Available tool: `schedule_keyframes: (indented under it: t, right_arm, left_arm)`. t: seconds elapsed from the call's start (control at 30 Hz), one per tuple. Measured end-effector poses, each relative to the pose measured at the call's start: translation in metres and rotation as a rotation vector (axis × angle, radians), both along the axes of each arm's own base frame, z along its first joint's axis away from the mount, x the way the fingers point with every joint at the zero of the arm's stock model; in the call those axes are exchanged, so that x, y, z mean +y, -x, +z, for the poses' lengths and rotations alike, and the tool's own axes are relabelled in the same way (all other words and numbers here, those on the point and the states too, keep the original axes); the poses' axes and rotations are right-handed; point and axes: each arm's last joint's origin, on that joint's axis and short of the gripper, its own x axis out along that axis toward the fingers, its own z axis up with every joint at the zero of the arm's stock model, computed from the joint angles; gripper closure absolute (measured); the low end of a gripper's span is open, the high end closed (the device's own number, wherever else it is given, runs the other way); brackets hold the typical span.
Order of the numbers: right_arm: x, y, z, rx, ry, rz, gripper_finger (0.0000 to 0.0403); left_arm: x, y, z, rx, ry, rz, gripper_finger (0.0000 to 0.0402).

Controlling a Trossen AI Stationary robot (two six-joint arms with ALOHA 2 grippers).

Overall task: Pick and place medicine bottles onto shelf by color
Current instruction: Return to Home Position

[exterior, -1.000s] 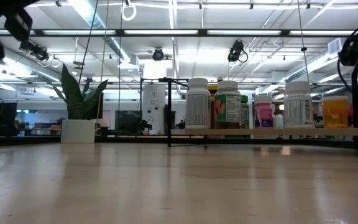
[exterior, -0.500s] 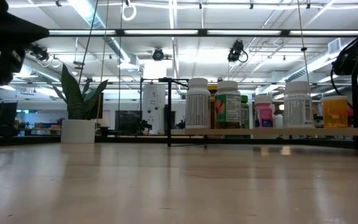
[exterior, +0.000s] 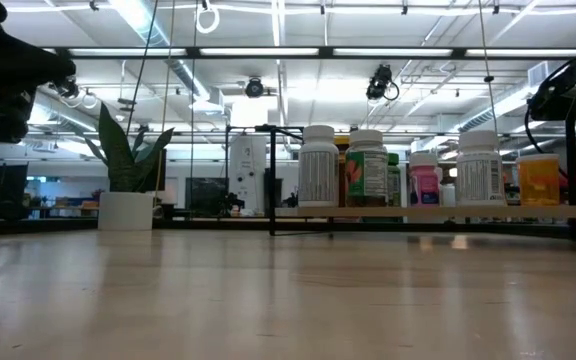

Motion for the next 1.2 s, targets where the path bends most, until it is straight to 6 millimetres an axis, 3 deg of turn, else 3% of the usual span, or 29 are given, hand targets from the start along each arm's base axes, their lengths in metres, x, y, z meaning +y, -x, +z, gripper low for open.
schedule_keyframes:
  t: [0.4,0.57,0.8,1.2]
  right_arm:
    - [0.004,-0.001,-0.014,0.063,0.033,0.019,0.0387]
    - [0.005,-0.001,-0.016,0.069,0.058,0.015,0.0388]
    - [0.000,-0.002,-0.018,0.108,0.052,-0.144,0.0388]
    - [-0.003,-0.002,-0.019,0.137,0.013,-0.266,0.0388]
  left_arm:
    - [0.000,0.000,-0.001,0.022,-0.075,0.000,0.0398]
    - [0.000,0.000,-0.001,0.019,-0.063,0.000,0.0378]
    - [0.000,0.000,-0.001,0.025,-0.081,0.013,0.0362]
    - [0.000,0.000,-0.001,0.025,-0.082,0.014,0.0383]
